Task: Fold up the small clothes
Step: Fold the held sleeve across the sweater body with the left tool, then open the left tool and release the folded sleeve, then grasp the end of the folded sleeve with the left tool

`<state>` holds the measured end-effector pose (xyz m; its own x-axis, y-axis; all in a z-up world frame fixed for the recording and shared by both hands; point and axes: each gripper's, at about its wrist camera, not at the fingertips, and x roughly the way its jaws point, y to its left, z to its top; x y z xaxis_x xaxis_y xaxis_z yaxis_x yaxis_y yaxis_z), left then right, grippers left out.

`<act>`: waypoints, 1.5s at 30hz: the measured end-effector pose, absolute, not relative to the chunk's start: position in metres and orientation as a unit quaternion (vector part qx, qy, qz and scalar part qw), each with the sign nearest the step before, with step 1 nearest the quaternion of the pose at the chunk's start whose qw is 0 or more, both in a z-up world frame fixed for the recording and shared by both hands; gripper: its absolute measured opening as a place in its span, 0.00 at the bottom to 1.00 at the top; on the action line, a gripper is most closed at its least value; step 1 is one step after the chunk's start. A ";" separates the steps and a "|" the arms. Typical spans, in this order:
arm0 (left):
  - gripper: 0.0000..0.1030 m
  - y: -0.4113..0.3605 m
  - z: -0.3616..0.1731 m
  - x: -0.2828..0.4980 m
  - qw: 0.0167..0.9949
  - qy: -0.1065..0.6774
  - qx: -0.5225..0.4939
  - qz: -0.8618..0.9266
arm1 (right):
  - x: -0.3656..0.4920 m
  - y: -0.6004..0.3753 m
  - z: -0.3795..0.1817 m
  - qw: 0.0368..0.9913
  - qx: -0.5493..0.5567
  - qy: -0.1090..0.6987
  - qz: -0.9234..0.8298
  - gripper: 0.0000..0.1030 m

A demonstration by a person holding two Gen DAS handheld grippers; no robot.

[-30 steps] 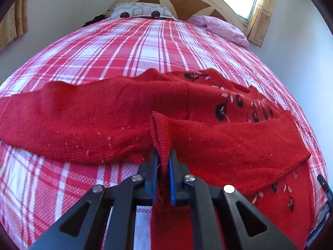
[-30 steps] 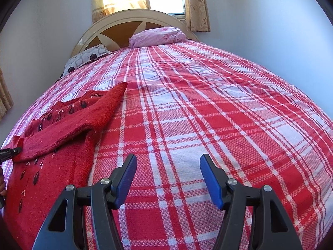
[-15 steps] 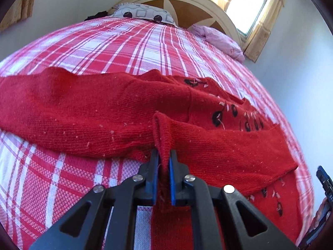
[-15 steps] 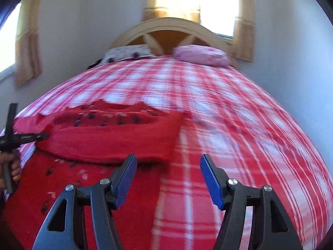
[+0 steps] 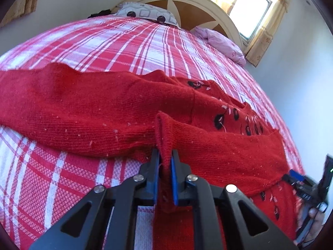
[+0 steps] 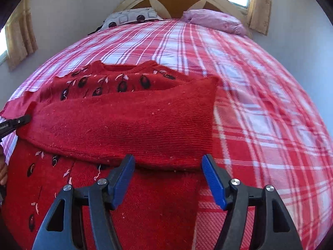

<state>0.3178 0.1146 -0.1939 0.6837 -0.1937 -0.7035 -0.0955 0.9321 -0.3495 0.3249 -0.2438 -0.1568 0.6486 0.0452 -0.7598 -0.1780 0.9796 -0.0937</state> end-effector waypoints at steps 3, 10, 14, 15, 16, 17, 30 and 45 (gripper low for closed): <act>0.26 0.108 -0.190 0.315 0.905 0.395 -0.159 -0.026 | 0.312 -0.229 -0.146 0.908 -0.093 0.400 0.079 0.66; 0.75 0.108 -0.184 0.308 0.911 0.390 -0.130 0.023 | 0.313 -0.214 -0.167 0.891 -0.123 0.434 0.046 0.67; 0.77 0.120 -0.185 0.301 0.908 0.394 -0.140 0.022 | 0.292 -0.193 -0.150 0.894 -0.147 0.417 0.066 0.67; 0.77 0.125 -0.186 0.301 0.906 0.396 -0.149 0.026 | 0.288 -0.186 -0.147 0.893 -0.154 0.415 0.076 0.67; 0.77 0.129 -0.186 0.299 0.904 0.396 -0.158 0.029 | 0.282 -0.176 -0.141 0.893 -0.160 0.411 0.091 0.67; 0.77 0.135 -0.186 0.298 0.902 0.397 -0.166 0.031 | 0.275 -0.164 -0.135 0.892 -0.164 0.406 0.114 0.67; 0.77 0.261 -0.168 0.254 0.895 0.380 -0.137 0.188 | 0.285 -0.058 -0.152 0.883 -0.135 0.386 0.228 0.67; 0.59 0.386 -0.192 0.266 0.838 0.355 -0.295 0.291 | 0.269 -0.035 -0.184 0.881 -0.176 0.380 0.219 0.76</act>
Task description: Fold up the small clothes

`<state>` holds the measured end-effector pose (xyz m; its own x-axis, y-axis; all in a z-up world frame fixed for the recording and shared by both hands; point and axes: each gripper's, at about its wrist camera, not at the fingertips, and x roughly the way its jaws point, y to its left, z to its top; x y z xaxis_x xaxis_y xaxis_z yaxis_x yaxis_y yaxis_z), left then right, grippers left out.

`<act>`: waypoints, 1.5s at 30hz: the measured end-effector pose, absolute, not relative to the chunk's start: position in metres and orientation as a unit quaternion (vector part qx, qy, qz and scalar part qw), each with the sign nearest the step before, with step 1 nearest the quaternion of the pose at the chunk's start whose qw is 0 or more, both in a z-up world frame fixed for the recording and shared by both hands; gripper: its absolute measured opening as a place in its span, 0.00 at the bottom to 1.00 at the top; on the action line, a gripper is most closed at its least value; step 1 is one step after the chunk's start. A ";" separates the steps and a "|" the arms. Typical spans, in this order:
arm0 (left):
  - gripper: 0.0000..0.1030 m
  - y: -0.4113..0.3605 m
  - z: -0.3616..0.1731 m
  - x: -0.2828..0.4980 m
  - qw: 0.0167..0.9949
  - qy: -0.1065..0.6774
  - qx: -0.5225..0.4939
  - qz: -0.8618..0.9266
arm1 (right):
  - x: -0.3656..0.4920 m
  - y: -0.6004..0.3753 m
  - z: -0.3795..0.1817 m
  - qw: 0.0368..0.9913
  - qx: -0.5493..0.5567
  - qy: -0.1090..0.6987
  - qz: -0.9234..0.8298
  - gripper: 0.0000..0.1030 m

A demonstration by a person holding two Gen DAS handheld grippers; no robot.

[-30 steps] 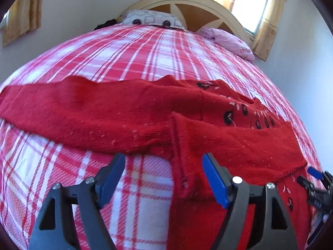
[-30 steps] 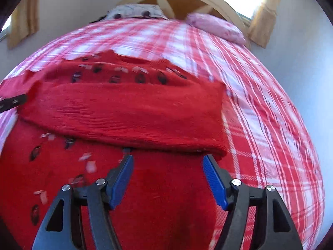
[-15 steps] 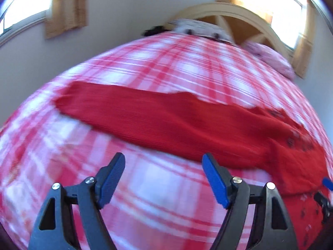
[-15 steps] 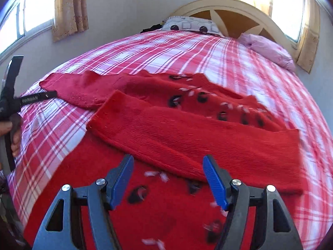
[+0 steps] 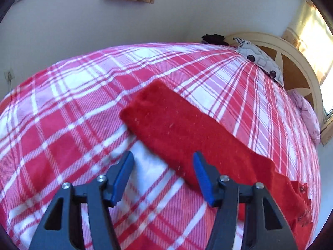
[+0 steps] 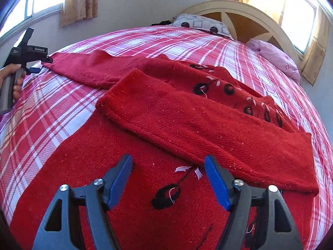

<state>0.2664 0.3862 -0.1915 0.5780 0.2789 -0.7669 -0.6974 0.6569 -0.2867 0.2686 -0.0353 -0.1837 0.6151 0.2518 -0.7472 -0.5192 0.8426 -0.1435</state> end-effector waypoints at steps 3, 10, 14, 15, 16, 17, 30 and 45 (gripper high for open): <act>0.56 0.397 -0.193 0.276 0.835 0.348 -0.309 0.292 | 0.270 -0.037 -0.185 0.883 -0.168 0.383 0.214 0.79; 0.07 0.414 -0.195 0.284 0.831 0.351 -0.311 0.301 | 0.271 -0.037 -0.186 0.885 -0.162 0.382 0.210 0.81; 0.05 0.410 -0.190 0.280 0.837 0.342 -0.305 0.299 | 0.271 -0.037 -0.186 0.885 -0.160 0.382 0.210 0.82; 0.05 0.407 -0.187 0.279 0.839 0.339 -0.302 0.299 | 0.271 -0.037 -0.186 0.886 -0.160 0.382 0.210 0.82; 0.05 0.406 -0.185 0.279 0.841 0.337 -0.301 0.298 | 0.271 -0.037 -0.186 0.886 -0.161 0.382 0.209 0.82; 0.05 0.403 -0.182 0.278 0.843 0.333 -0.301 0.296 | 0.271 -0.037 -0.186 0.886 -0.162 0.382 0.209 0.82; 0.05 0.316 -0.105 0.291 0.899 0.290 -0.292 0.148 | 0.258 -0.064 -0.154 0.885 -0.120 0.379 0.242 0.82; 0.05 0.172 -0.063 0.319 0.912 0.283 -0.296 -0.003 | 0.226 -0.150 -0.126 0.903 -0.069 0.362 0.221 0.82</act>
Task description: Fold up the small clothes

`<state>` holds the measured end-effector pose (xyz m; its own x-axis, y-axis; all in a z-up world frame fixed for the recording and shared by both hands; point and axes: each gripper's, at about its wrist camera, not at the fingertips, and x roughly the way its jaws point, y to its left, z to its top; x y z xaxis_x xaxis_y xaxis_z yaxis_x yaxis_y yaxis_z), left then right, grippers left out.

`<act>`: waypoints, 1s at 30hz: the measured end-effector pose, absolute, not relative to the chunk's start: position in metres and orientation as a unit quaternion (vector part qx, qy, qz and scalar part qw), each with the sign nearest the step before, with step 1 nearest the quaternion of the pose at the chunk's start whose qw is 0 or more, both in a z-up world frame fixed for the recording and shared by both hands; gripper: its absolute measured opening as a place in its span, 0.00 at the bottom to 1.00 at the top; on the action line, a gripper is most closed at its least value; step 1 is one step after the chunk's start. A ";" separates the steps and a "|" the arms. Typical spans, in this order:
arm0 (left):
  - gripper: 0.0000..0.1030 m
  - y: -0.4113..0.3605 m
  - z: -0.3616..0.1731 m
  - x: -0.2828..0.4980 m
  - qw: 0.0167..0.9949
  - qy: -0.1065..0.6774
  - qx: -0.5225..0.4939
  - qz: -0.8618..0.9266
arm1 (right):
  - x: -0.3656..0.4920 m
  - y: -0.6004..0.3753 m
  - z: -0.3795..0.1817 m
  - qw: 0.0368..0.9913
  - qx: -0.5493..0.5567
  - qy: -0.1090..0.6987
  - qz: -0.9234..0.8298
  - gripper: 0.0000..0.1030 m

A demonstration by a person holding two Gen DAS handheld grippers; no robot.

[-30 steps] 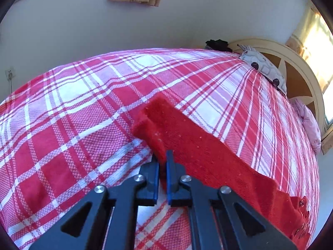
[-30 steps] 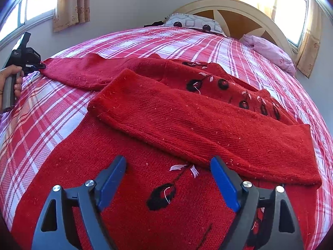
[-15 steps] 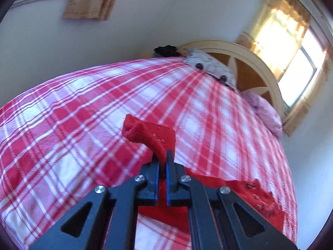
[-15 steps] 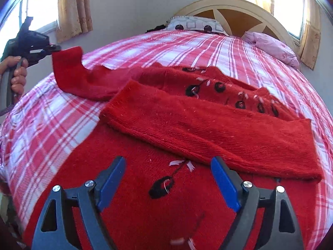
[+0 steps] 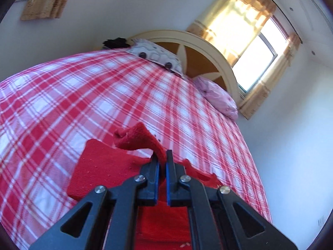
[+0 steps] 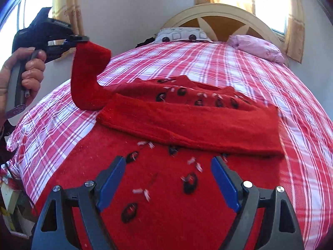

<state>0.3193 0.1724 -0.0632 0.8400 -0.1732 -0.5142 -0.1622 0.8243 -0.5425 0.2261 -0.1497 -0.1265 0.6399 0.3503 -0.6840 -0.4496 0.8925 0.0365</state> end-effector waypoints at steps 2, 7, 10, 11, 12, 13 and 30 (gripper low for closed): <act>0.05 0.152 -0.063 0.326 0.912 0.288 -0.291 -0.018 | 0.223 -0.160 -0.126 0.904 -0.065 0.363 0.218 0.82; 0.05 0.096 -0.073 0.340 0.915 0.304 -0.262 -0.050 | 0.219 -0.182 -0.128 0.907 -0.060 0.361 0.208 0.82; 0.05 0.066 -0.082 0.340 0.918 0.314 -0.236 -0.059 | 0.223 -0.193 -0.133 0.907 -0.051 0.368 0.198 0.82; 0.05 0.056 -0.087 0.341 0.919 0.318 -0.225 -0.061 | 0.225 -0.196 -0.135 0.907 -0.050 0.370 0.195 0.82; 0.05 0.044 -0.093 0.342 0.920 0.323 -0.211 -0.062 | 0.226 -0.199 -0.137 0.907 -0.051 0.370 0.193 0.82; 0.05 0.033 -0.099 0.343 0.922 0.328 -0.196 -0.064 | 0.229 -0.202 -0.139 0.908 -0.050 0.372 0.187 0.82; 0.72 -0.030 -0.139 0.308 0.939 0.332 0.044 -0.073 | 0.248 -0.223 -0.166 0.906 -0.024 0.395 0.151 0.82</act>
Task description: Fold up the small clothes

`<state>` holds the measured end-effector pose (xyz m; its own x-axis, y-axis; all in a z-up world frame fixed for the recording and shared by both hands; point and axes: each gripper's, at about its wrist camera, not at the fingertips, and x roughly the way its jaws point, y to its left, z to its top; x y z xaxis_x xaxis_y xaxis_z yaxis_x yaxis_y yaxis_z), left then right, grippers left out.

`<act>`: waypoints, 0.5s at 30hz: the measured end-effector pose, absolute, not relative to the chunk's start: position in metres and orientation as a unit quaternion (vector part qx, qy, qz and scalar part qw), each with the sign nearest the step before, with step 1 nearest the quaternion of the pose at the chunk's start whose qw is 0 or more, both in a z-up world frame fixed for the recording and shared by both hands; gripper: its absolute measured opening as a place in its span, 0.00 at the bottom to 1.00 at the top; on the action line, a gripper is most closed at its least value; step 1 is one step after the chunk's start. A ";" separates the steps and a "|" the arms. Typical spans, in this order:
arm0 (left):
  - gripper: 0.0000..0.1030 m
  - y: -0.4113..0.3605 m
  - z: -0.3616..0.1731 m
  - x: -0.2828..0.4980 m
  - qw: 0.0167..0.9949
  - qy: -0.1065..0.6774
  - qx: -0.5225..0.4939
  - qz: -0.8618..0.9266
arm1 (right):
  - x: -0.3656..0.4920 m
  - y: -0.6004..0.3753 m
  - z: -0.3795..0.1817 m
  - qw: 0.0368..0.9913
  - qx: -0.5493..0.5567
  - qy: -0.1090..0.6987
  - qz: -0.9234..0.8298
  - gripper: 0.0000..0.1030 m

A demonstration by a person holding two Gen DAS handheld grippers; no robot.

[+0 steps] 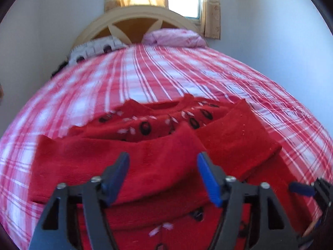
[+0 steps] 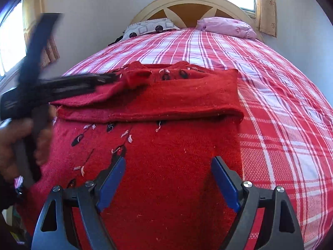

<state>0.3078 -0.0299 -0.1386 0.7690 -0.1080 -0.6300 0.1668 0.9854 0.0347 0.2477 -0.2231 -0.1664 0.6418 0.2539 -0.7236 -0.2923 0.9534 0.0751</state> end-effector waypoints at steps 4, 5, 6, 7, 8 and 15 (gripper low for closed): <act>0.75 0.009 -0.139 0.286 0.945 0.314 0.089 -0.022 | 0.246 -0.223 -0.169 0.905 -0.028 0.395 0.153 0.82; 0.76 0.017 -0.141 0.283 0.945 0.315 0.092 -0.013 | 0.245 -0.223 -0.170 0.906 -0.027 0.395 0.153 0.82; 0.79 0.031 -0.145 0.279 0.942 0.320 0.098 0.005 | 0.245 -0.224 -0.170 0.906 -0.024 0.394 0.154 0.82; 0.79 0.044 -0.151 0.277 0.938 0.329 0.104 0.027 | 0.245 -0.226 -0.170 0.906 -0.020 0.394 0.155 0.82; 0.79 0.054 -0.155 0.276 0.935 0.336 0.105 0.040 | 0.245 -0.226 -0.170 0.906 -0.017 0.393 0.156 0.82; 0.82 0.109 -0.190 0.293 0.907 0.416 0.014 0.061 | 0.243 -0.233 -0.170 0.908 0.003 0.389 0.155 0.82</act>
<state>0.2934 0.1094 -0.1899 0.6461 0.1234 -0.7533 -0.0996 0.9920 0.0770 0.2430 -0.2328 -0.1696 0.6501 0.2836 -0.7050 -0.2789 0.9521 0.1258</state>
